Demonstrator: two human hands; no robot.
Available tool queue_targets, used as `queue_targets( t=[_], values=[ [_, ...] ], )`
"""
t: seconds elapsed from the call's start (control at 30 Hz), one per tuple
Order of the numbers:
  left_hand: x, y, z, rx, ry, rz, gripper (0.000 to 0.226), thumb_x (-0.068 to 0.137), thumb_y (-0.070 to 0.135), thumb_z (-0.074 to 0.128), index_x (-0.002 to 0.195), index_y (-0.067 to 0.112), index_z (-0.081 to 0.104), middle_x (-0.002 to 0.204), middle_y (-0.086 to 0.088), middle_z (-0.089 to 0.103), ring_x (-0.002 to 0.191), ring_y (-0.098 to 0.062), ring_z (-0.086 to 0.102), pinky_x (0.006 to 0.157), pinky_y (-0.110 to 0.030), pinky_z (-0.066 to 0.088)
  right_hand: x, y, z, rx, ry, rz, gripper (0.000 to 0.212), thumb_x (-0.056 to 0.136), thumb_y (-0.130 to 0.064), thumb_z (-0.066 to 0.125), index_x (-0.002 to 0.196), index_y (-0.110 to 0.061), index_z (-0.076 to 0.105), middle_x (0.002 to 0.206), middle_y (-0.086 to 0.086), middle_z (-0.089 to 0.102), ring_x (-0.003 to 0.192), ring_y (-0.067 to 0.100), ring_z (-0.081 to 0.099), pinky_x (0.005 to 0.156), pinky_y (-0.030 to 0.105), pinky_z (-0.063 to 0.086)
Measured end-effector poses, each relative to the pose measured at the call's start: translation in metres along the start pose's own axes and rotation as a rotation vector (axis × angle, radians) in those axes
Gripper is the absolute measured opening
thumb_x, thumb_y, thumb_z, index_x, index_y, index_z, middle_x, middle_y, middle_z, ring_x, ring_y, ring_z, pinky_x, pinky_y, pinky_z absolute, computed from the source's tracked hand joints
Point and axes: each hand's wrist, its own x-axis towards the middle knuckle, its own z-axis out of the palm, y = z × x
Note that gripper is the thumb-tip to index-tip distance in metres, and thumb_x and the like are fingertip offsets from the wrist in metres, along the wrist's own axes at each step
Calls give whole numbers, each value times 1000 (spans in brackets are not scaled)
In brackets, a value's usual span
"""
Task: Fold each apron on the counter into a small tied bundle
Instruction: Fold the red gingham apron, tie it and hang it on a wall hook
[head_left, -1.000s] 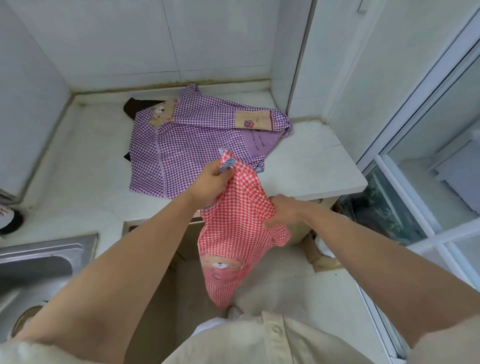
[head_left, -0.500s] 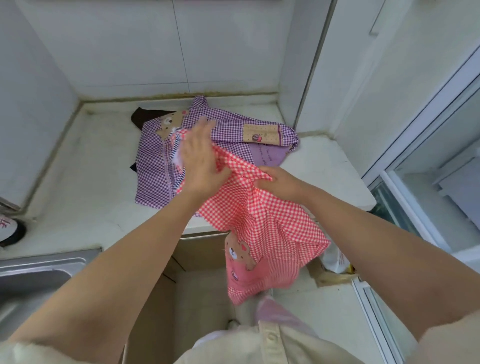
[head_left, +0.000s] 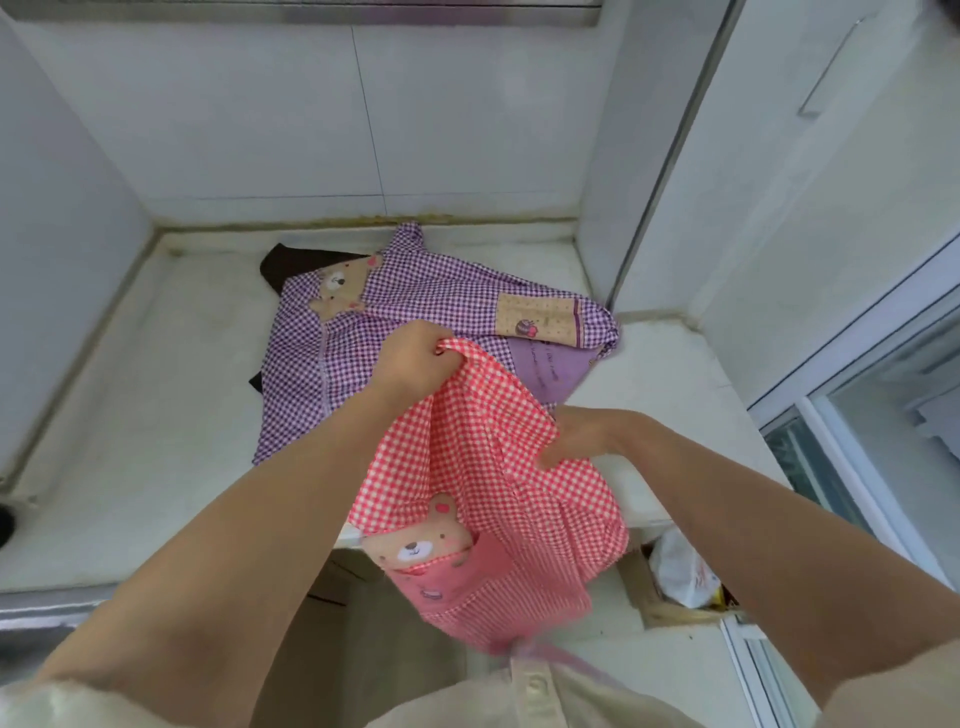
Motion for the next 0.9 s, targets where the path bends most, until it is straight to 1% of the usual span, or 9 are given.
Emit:
queue_targets(
  t=[0.1, 0.17, 0.23, 0.33, 0.43, 0.53, 0.67, 0.77, 0.9],
  values=[
    [24, -14, -2, -12, 62, -118, 20, 87, 17, 58, 81, 5, 72, 76, -10, 70, 73, -24, 64, 72, -42, 53, 12, 11, -27, 10, 4, 54, 66, 88, -52, 63, 143, -20, 46, 141, -3, 51, 128, 22, 48, 113, 44, 33],
    [39, -25, -3, -14, 69, -192, 24, 89, 19, 56, 76, 3, 68, 72, -12, 67, 69, -26, 63, 66, -42, 53, 24, 8, -50, -58, 86, 51, 47, 97, -48, 50, 131, -17, 59, 128, 3, 61, 115, 22, 57, 105, 39, 42],
    [53, -34, -6, 5, 67, -293, 32, 93, 22, 52, 66, 5, 56, 65, -9, 59, 63, -25, 57, 58, -34, 44, 39, -2, -72, -126, 215, -1, 42, 102, -44, 41, 121, -16, 66, 120, 6, 65, 108, 25, 61, 98, 36, 46],
    [72, -51, -15, 46, 95, -394, 39, 96, 24, 45, 60, 10, 46, 62, -5, 52, 63, -22, 54, 57, -29, 41, 64, -32, -99, -175, 389, -53, 44, 103, -43, 38, 118, -15, 68, 123, 9, 65, 109, 26, 60, 100, 40, 46],
    [86, -75, -29, 30, 143, -465, 35, 95, 23, 47, 62, 12, 51, 60, -3, 50, 58, -17, 48, 51, -27, 34, 91, -59, -117, -187, 501, -45, 30, 102, -37, 42, 109, -23, 68, 122, 6, 65, 112, 27, 59, 93, 36, 45],
    [99, -105, -45, 110, 138, -550, 29, 93, 28, 47, 77, 11, 64, 74, -7, 61, 67, -21, 55, 67, -29, 44, 123, -89, -125, -192, 485, -54, 27, 100, -35, 45, 99, -21, 68, 113, 8, 68, 100, 25, 61, 81, 32, 41],
    [117, -155, -65, 245, 114, -547, 32, 90, 38, 49, 101, 15, 69, 100, -11, 69, 91, -30, 63, 87, -38, 48, 157, -134, -124, -213, 486, -33, 29, 99, -34, 47, 103, -17, 69, 113, 9, 68, 100, 25, 61, 85, 32, 44],
    [134, -187, -79, 479, 59, -561, 34, 92, 40, 51, 118, 21, 62, 119, -10, 63, 115, -31, 51, 100, -43, 34, 183, -166, -120, -234, 489, -3, 29, 99, -35, 46, 106, -16, 68, 115, 9, 68, 105, 27, 62, 97, 39, 48],
    [148, -208, -78, 556, 158, -416, 54, 80, 27, 70, 130, 20, 49, 131, -14, 41, 122, -32, 36, 107, -43, 27, 214, -193, -119, -244, 417, 97, 32, 97, -36, 49, 115, -16, 66, 119, 7, 65, 107, 28, 60, 103, 43, 46]
  ],
)
